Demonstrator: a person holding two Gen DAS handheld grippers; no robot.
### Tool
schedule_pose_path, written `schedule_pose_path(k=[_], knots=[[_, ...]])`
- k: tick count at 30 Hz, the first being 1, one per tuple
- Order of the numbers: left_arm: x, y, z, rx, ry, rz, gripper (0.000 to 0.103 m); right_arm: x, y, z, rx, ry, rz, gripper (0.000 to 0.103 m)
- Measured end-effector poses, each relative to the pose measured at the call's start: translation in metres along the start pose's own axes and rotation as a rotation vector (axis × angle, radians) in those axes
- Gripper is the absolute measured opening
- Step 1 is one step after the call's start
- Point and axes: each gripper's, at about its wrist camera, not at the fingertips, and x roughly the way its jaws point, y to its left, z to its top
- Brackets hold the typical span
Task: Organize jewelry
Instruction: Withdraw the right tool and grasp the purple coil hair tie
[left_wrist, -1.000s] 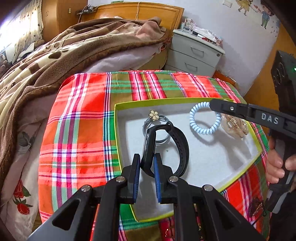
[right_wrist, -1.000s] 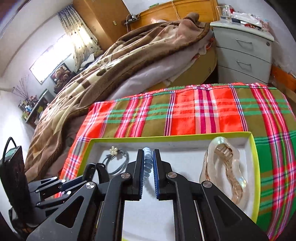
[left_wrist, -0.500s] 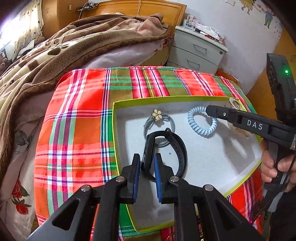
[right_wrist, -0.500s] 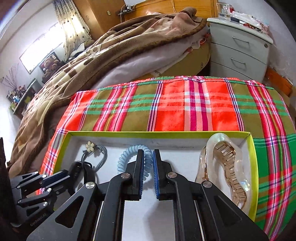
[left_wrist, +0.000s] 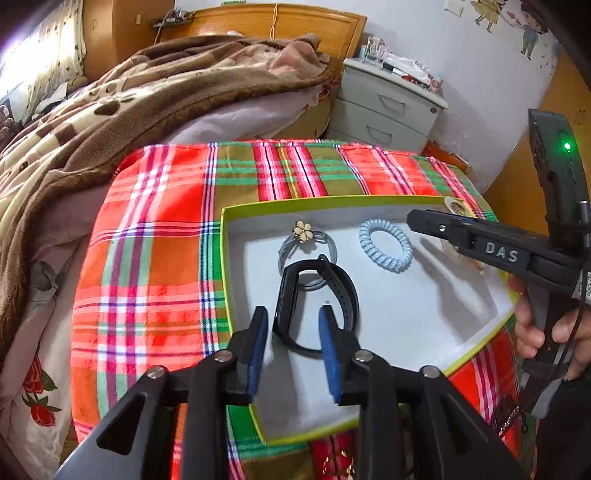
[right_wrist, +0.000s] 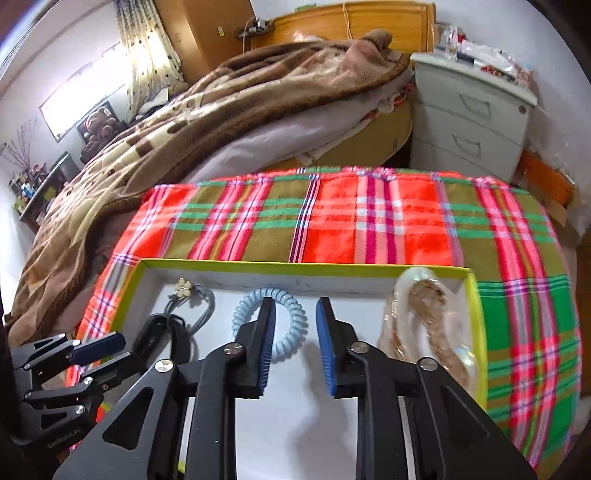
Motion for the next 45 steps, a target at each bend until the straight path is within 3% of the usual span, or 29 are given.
schedule_pose_path(k=[9,23,31,39,45], knots=[[-0.044,-0.001,-0.029,-0.013,-0.071,-0.057,0.038,-0.083,-0.004,-0.049,-0.048,-0.105,-0.033,0.027],[-0.069,-0.011,-0.078,-0.026,-0.083,-0.127,0.043,-0.152,-0.017,-0.171,-0.018,-0.084,-0.085,0.028],[-0.067,-0.018,-0.097,-0.016,-0.057,-0.15,0.044,-0.15,-0.019,-0.213,0.058,-0.016,-0.032,0.028],[-0.068,-0.013,-0.107,-0.026,-0.052,-0.128,0.044,-0.124,-0.007,-0.223,0.079,0.047,0.024,0.028],[-0.068,-0.009,-0.11,-0.036,-0.047,-0.118,0.044,-0.118,0.005,-0.224,0.037,0.059,-0.019,0.029]])
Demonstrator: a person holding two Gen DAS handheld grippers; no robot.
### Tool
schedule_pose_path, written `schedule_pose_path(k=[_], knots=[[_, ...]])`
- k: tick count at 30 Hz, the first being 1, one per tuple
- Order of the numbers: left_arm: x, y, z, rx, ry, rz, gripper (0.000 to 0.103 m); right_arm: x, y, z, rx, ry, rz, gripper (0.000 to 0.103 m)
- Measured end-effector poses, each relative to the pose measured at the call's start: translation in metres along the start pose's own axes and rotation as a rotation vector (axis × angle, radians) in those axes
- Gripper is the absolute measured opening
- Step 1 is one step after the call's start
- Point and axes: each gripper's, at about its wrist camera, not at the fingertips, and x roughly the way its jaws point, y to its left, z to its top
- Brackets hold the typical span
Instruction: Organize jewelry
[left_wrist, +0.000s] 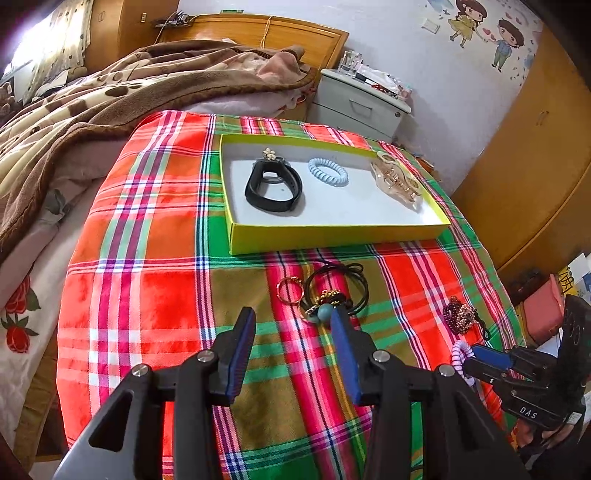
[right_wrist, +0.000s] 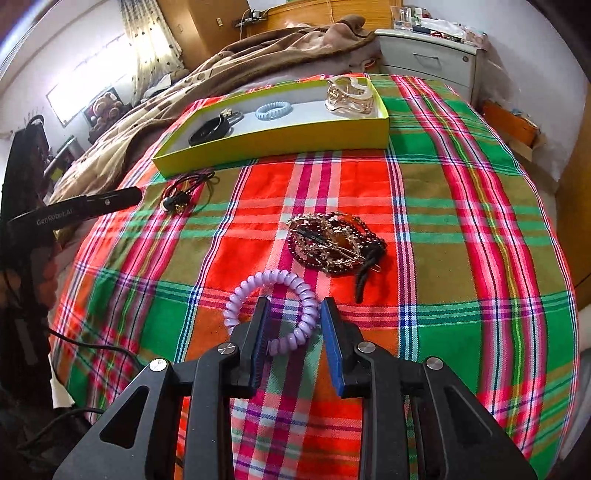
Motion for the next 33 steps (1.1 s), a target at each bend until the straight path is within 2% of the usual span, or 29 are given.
schedule_pose_path(k=[3,5,6,12,16,23,26,29,33], knots=[[0.0,0.0,0.001,0.002,-0.001,0.003,0.044,0.0,0.003,-0.002,-0.009,-0.005,-0.015,0.028],[0.0,0.0,0.001,0.004,0.001,0.004,0.044,0.0,0.005,-0.004,-0.027,-0.006,-0.046,0.014],[0.0,0.0,0.002,0.005,0.001,0.003,0.044,0.001,0.005,-0.003,-0.031,-0.006,-0.049,0.011],[0.0,-0.003,0.006,0.019,0.004,0.011,0.044,-0.007,0.003,-0.009,-0.035,-0.029,-0.049,0.01],[0.001,-0.017,0.011,0.057,0.002,-0.015,0.044,-0.022,-0.01,-0.011,0.019,-0.067,-0.044,0.01],[0.012,-0.079,0.011,0.224,0.033,-0.124,0.044,-0.05,-0.04,-0.027,0.127,-0.117,-0.078,0.01],[0.023,-0.106,0.007,0.291,0.075,-0.205,0.044,-0.059,-0.052,-0.034,0.167,-0.134,-0.087,0.01],[0.034,-0.131,0.003,0.368,0.109,-0.227,0.044,-0.063,-0.059,-0.036,0.182,-0.142,-0.091,0.01],[0.044,-0.153,0.0,0.416,0.138,-0.244,0.044,-0.064,-0.065,-0.038,0.196,-0.147,-0.089,0.01]])
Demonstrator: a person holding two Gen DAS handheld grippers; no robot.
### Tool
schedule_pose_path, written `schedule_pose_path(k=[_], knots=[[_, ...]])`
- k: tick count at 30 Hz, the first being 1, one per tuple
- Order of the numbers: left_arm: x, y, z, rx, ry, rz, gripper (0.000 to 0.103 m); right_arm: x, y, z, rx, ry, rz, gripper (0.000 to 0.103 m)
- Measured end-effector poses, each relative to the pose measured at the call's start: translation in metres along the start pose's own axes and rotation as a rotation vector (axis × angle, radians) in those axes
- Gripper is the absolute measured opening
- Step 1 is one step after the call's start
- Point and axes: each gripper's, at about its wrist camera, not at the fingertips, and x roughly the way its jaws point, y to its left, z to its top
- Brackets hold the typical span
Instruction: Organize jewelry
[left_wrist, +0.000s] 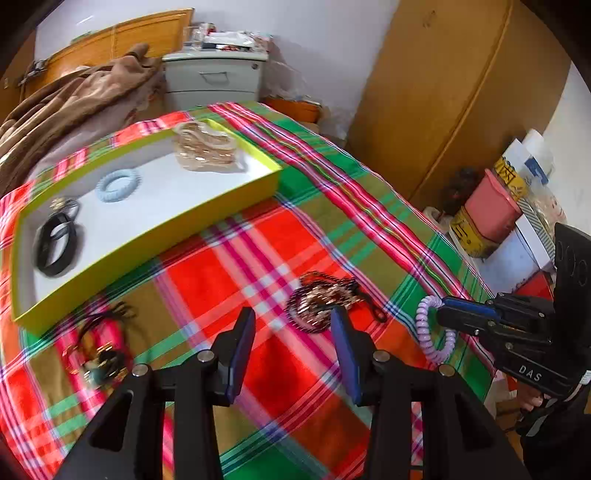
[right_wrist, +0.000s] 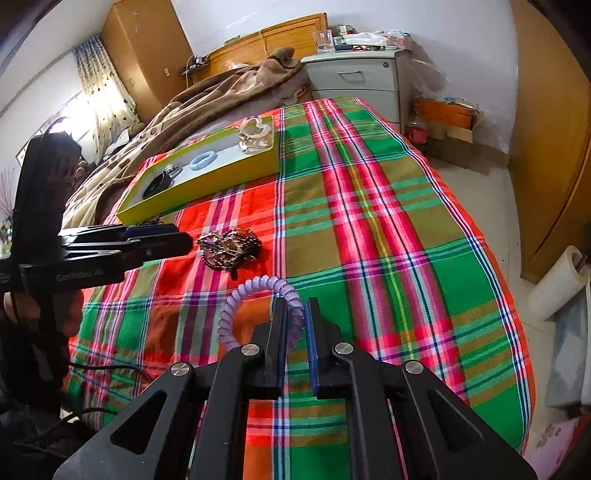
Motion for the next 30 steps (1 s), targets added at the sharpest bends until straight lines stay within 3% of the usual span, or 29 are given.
schedule_pose_path(k=[11,16,18,27,30], knots=[[0.028,-0.017,0.007,0.042,0.076,-0.01,0.044,0.003,-0.008,0.0,0.024,0.0,0.01,0.01],[0.024,-0.015,0.006,0.023,0.069,-0.003,0.018,0.003,-0.01,0.0,0.031,-0.002,0.008,0.01],[0.021,-0.012,0.005,0.017,0.063,-0.013,0.015,0.004,-0.01,0.001,0.032,-0.003,0.008,0.01],[0.004,-0.007,0.004,-0.019,0.004,-0.067,0.007,0.002,-0.011,0.001,0.042,-0.009,0.003,0.01],[-0.003,0.002,0.002,-0.047,-0.009,-0.052,0.007,0.002,-0.011,0.001,0.044,-0.01,0.002,0.01]])
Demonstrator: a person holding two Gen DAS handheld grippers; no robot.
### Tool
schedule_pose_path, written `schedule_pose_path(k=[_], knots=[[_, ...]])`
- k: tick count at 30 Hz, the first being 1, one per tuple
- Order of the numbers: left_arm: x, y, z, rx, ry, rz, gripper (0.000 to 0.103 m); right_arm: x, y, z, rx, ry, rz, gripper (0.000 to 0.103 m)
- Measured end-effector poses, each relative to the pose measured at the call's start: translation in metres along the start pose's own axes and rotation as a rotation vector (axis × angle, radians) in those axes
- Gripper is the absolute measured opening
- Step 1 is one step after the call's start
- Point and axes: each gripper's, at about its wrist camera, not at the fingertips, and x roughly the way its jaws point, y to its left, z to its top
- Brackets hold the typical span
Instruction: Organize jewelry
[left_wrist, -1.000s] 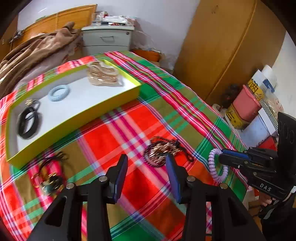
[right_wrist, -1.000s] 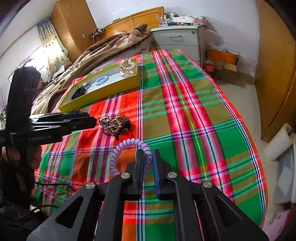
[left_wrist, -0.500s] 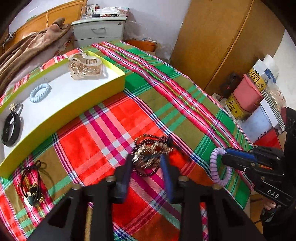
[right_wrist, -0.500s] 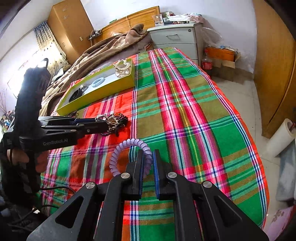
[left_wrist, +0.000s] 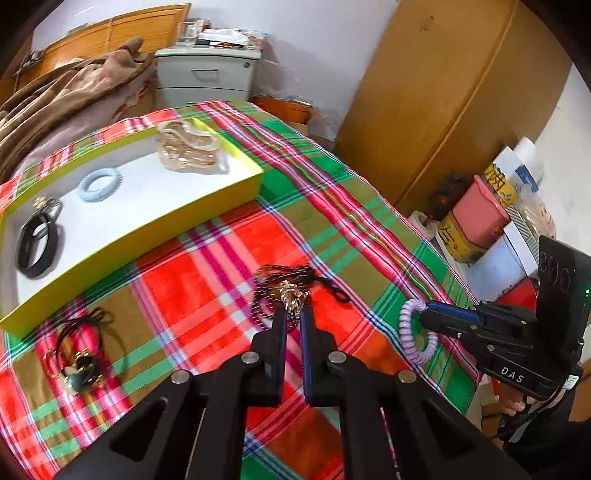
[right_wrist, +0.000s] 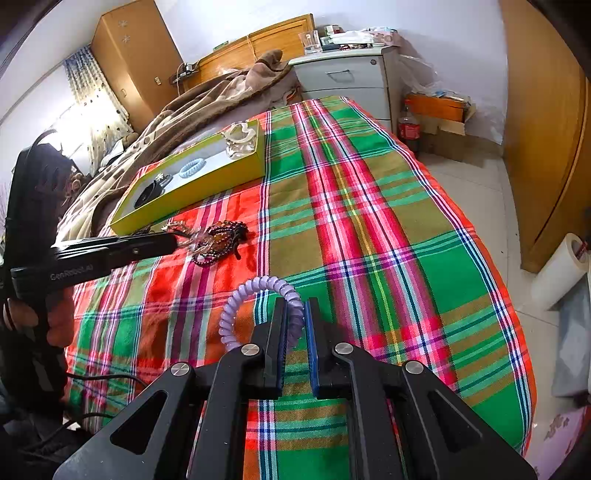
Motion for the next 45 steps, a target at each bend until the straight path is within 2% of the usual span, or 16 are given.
schedule_pose_path(k=[4,7,10,14,15,16,18,23,26,29,31,38,45], knots=[[-0.017,0.005,-0.004,-0.024,-0.044,-0.008,0.007,-0.001,0.001,0.001,-0.003,-0.004,0.006,0.01],[-0.025,0.012,-0.003,-0.051,-0.06,0.039,0.005,-0.001,0.002,0.002,-0.004,-0.008,0.01,0.01],[-0.034,0.02,-0.002,-0.06,-0.092,0.049,0.005,0.0,0.004,0.005,-0.011,-0.008,0.006,0.01],[-0.027,0.03,-0.005,-0.057,-0.057,0.117,0.006,0.001,0.008,0.005,-0.02,-0.007,0.017,0.01],[-0.024,0.03,-0.006,-0.055,-0.044,0.132,0.011,0.002,0.009,0.005,-0.022,-0.006,0.017,0.01],[-0.019,0.029,-0.008,-0.045,-0.024,0.136,0.028,0.003,0.01,0.005,-0.022,-0.005,0.019,0.01],[-0.008,0.023,-0.012,0.003,0.008,0.164,0.049,0.004,0.01,0.005,-0.021,-0.002,0.02,0.01],[0.017,0.011,-0.02,0.09,0.082,0.218,0.049,0.004,0.011,0.005,-0.023,0.001,0.019,0.01],[0.019,0.009,-0.02,0.117,0.069,0.25,0.049,0.004,0.01,0.006,-0.022,0.002,0.018,0.01],[0.019,0.01,-0.018,0.107,0.065,0.249,0.044,0.005,0.011,0.007,-0.023,0.003,0.02,0.01],[0.018,0.01,-0.018,0.11,0.062,0.269,0.026,0.006,0.011,0.009,-0.025,0.004,0.021,0.01],[0.009,0.022,-0.015,0.055,0.046,0.23,0.024,0.007,0.017,0.018,-0.039,-0.002,0.017,0.01],[-0.012,0.034,-0.004,0.019,0.0,0.225,0.024,0.005,0.028,0.039,-0.077,-0.032,0.016,0.01]])
